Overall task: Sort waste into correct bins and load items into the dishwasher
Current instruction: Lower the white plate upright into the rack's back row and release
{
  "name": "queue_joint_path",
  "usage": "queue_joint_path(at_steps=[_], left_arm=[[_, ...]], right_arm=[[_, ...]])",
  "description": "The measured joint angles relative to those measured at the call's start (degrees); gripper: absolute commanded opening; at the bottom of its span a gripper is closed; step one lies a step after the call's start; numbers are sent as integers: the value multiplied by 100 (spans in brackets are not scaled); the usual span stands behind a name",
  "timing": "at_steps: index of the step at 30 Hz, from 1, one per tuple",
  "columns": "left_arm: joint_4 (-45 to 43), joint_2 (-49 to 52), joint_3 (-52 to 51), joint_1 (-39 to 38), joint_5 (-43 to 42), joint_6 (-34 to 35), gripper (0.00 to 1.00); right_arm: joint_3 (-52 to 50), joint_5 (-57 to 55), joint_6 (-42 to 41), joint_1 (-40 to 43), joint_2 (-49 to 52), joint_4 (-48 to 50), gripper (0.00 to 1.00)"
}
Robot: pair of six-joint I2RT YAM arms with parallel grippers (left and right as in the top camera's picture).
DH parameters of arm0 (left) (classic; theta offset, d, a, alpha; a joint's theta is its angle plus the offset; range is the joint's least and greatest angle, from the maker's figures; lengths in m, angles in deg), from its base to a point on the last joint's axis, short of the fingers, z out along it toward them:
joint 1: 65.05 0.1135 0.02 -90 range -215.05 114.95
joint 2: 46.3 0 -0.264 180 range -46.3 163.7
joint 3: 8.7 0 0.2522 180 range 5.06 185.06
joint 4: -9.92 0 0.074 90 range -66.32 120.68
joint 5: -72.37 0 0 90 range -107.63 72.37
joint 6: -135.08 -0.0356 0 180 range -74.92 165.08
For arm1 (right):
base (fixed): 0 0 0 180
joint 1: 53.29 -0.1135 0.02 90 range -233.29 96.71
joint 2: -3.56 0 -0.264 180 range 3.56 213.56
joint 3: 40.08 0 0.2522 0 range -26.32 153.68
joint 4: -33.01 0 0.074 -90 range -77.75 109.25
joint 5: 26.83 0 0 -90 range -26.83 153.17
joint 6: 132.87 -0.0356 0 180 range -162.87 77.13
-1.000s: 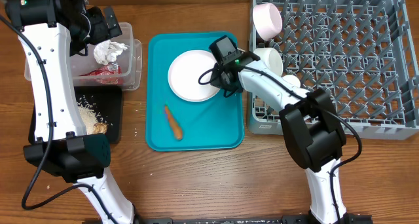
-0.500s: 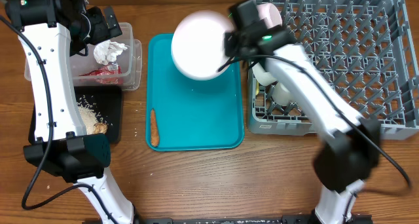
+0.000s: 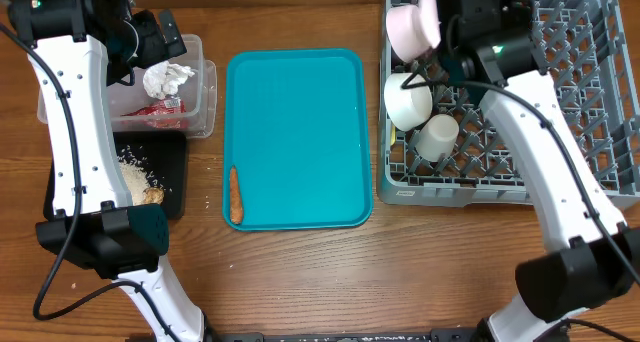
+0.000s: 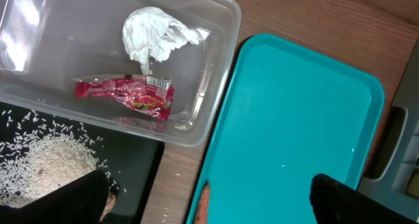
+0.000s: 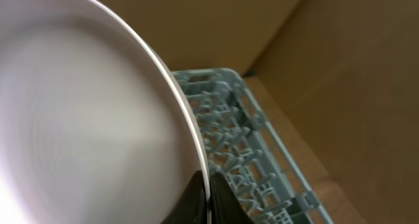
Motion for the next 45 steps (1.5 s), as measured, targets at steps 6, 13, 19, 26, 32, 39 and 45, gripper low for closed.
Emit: queue_joint_path(at_steps=[6,13,19,26,32,39,45], left_arm=[[0,0,0,0,-2,0,100],[0,0,0,2,-2,0,100],[0,0,0,2,-2,0,100],[-2,0,0,0,-2,0,100],[0,0,0,2,-2,0,100],[0,0,0,0,-2,0,100],[0,0,0,2,-2,0,100]], right_arm=[[-492,-195,315,549,160,999,4],[-667,-260,702,632,420,1266,4],[-739,-251,789,601,918,1228,4],[-758,-234,789,551,1163,1128,5],[-761,-267,758,396,1167,1123,48],[-761,-293,828,-79,1167,1117,100],[-761,-256,627,-216,1102,988,100]])
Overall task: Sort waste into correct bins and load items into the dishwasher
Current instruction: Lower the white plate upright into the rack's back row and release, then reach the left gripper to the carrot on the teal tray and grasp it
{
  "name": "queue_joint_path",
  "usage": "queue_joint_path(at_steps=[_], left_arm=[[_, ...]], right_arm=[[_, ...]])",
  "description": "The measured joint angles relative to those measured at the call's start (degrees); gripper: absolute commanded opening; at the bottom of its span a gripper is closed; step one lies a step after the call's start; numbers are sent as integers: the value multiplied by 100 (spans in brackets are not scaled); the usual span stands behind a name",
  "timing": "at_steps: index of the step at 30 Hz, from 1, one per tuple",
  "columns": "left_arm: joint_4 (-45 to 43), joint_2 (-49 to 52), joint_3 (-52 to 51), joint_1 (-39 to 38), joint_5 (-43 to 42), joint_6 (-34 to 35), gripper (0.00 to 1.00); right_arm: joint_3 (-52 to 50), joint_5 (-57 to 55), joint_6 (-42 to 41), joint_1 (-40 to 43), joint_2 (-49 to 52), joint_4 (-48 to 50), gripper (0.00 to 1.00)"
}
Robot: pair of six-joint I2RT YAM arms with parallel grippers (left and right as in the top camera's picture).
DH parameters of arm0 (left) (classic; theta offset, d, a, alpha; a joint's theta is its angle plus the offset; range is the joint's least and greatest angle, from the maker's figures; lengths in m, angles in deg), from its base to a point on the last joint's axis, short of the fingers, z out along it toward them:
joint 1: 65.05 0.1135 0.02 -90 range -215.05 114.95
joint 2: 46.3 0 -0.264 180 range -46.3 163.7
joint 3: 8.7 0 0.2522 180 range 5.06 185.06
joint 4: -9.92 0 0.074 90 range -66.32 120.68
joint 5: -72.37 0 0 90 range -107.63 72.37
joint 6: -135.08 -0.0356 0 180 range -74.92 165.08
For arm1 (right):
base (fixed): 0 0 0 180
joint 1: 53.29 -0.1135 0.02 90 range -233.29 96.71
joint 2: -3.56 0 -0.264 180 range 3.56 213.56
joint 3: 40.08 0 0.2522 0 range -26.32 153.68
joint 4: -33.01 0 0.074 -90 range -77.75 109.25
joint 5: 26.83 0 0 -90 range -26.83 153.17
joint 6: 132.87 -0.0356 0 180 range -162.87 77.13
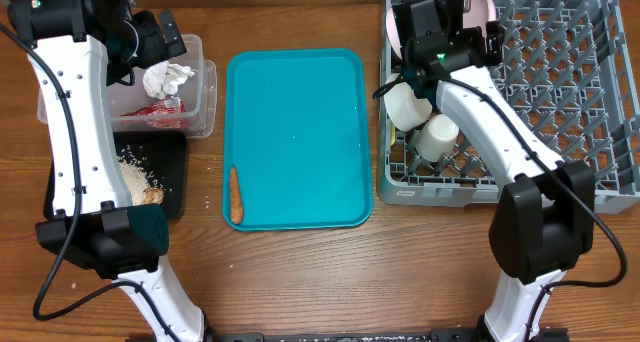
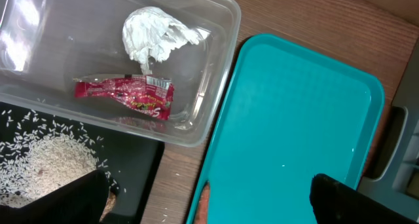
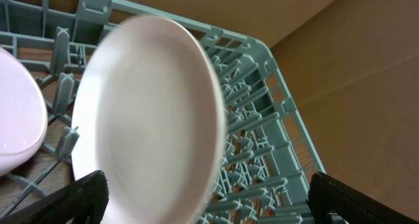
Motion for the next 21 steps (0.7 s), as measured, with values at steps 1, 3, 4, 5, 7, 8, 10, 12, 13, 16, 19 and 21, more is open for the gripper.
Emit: queue_joint_path(at_steps=[1,3,4,5,7,8,10,12,13,16,19,21], left_arm=[[0,0,0,-2,0,0,100],[-2,0,0,-2,0,0,100],[-2,0,0,0,2,0,100],[0,0,0,0,2,0,100],[-2,0,0,0,2,0,100],[-2,0,0,-2,0,0,100],[-107,0,0,0,2,24,100],[-369,0,0,-2,0,52,100],[-466,0,0,-2,-2,70,100],[-520,0,0,-2,-116,136,100],[-496,0,0,-33,-332,201,98],[-260,0,0,-52,-535,221,90]], right_arm=[[0,76,-28,4,-59,-81,100],[0,348,-72,26,-258,-286,100],[-2,590,-94,33,-409,-428,100],[-4,868,-118,37,-577,-588,100],[-2,1458,-160,37,-918,-839,100],[-2,1836,-205,37,-1137,-1027,100],[-2,2352,-361,39,-1432,-1307,100],[-2,2855,-564,68,-1703,-1624,100],[-2,3071,-651,96,-1812,-1784,100],[-2,3685,-839,313,-2063,-2247,100],[-2,4177,-931,660,-2260,-2566,100],[-2,4470,-975,946,-2411,-2686,100]])
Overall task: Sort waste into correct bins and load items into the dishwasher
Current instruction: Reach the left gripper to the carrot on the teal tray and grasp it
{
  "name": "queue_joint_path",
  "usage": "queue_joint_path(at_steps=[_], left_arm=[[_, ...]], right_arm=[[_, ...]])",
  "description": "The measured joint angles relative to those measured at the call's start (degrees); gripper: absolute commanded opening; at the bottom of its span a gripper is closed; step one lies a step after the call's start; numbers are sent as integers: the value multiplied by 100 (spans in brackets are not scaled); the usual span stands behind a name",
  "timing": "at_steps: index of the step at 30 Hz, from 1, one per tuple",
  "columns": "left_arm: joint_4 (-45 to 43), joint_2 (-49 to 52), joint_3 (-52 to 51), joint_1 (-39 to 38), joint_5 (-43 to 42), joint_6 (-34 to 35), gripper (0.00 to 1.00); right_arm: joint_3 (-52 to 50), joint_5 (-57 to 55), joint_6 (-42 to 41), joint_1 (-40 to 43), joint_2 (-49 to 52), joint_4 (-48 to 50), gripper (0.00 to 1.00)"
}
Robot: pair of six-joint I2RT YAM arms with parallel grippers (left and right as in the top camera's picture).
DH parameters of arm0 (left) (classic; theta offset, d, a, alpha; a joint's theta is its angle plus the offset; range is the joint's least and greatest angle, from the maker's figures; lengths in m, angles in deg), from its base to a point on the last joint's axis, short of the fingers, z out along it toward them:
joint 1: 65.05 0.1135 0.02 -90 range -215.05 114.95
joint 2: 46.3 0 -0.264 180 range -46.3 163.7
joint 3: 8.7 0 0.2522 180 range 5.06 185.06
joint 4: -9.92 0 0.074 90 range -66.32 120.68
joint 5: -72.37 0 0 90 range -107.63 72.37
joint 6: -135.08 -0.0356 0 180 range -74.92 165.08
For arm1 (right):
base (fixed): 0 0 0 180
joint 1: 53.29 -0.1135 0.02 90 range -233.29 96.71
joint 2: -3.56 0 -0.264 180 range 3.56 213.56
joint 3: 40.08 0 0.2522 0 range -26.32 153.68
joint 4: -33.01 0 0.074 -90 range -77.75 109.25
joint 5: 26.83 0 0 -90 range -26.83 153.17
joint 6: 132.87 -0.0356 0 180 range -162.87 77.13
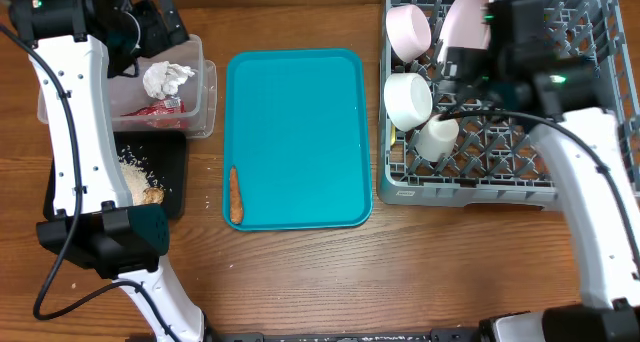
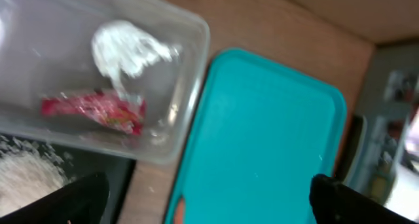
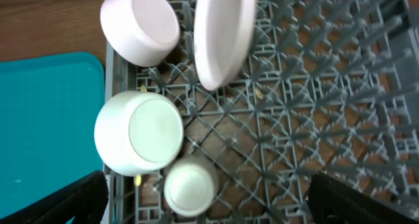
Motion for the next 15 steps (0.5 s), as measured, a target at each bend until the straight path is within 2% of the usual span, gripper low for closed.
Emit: queue_joint_path(at_steps=[2,5,10,15], left_arm=[[378,0,0,-55,-149,57,79],[1165,0,0,-321,79,168,72],[1377,-13,-400,-1344,678,409,75],[1375,-11,-1329,-2546,973,887,76]], right_arm=[[0,175,-24,240,-131,-50,100],[0,350,-63,570,-278,-70,100],[0,605,-85,903,-299,-76,100],[0,708,-87,999,-299,-201,100]])
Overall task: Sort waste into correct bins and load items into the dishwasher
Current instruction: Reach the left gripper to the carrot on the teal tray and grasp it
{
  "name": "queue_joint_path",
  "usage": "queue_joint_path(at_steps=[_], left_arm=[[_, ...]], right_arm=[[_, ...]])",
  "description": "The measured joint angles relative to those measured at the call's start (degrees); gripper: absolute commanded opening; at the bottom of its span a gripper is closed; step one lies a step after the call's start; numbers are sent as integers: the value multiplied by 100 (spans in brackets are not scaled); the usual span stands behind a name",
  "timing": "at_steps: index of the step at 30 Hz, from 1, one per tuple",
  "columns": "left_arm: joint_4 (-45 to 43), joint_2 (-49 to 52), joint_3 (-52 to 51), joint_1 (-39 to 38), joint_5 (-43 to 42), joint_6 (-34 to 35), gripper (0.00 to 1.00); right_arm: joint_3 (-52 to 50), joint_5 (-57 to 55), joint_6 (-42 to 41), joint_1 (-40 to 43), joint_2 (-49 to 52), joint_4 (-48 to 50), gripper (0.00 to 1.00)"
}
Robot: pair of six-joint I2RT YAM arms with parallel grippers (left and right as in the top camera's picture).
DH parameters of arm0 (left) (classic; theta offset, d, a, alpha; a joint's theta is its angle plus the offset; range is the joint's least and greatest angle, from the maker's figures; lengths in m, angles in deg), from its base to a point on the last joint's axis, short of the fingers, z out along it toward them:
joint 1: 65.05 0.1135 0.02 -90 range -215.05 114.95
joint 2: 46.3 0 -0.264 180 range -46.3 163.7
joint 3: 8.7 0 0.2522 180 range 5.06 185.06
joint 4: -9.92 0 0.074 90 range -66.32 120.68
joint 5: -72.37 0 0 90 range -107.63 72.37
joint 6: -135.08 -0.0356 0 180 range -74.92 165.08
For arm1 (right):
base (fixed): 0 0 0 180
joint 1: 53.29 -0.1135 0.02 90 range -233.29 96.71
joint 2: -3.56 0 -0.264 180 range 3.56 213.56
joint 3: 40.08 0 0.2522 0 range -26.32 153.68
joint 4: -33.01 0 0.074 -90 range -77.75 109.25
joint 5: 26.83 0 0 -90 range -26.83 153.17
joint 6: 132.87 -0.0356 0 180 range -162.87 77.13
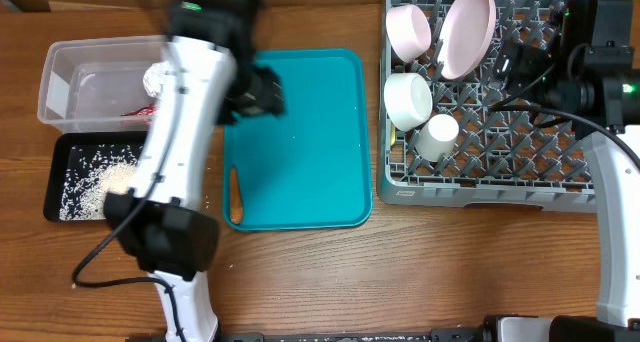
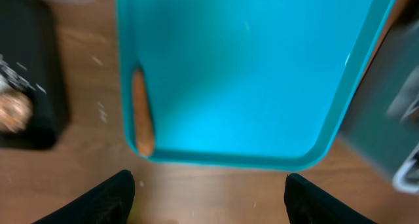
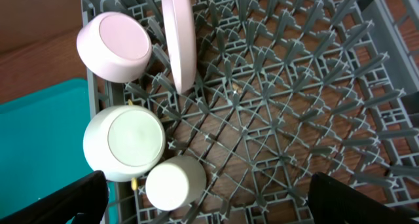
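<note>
An orange food stick (image 1: 234, 194) lies at the front left of the teal tray (image 1: 300, 72); the left wrist view shows the stick (image 2: 143, 119) too. My left gripper (image 1: 262, 92) hangs over the tray's left side, open and empty (image 2: 209, 198). A pink plate (image 1: 466, 30) stands upright in the grey dish rack (image 1: 480, 190), beside a pink bowl (image 1: 408, 27), a white bowl (image 1: 408, 99) and a white cup (image 1: 437, 135). My right gripper (image 1: 528, 60) is above the rack, right of the plate (image 3: 178, 34), open with nothing in it (image 3: 209, 204).
A clear bin (image 1: 60, 82) at the back left holds crumpled white paper (image 1: 155, 79) and a red wrapper. In front of it a black tray (image 1: 60, 197) carries rice and a food scrap. The rack's right half (image 3: 294, 106) has bare pegs.
My left arm has gone from above the clear bin to above the teal tray's left side. The right gripper has drawn a little farther right of the plate. Both stay open.
My right gripper first held the pink plate over the rack's back left corner. Then the plate stood in the rack and the gripper was open. It then sat higher and to the right, and now my left gripper is over the tray.
</note>
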Motion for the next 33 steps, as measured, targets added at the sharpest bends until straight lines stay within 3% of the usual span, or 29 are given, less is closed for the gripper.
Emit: queue_joint_path(at_steps=[10,14,17,21,28,33], left_arm=[[-63,-348,-2179,-278,273,402,74],[-800,-977,-3077,-278,376,509,73],[-1471,-1392,-3665,-278,413,560,78],[-2173,-1545,-4299,-127,358,363,78],[-3161,-1543,-5130,839,59,-118,77],[-3394,-1543,-5235,876,-166,-439,77]], right_arm=[[-2,55,2,0,0,-28,100],[0,57,2,0,-2,-31,100],[0,57,2,0,0,-48,100],[0,55,7,0,0,-107,100],[0,-33,2,0,-2,-179,100],[-2,-70,4,0,-2,-175,100]])
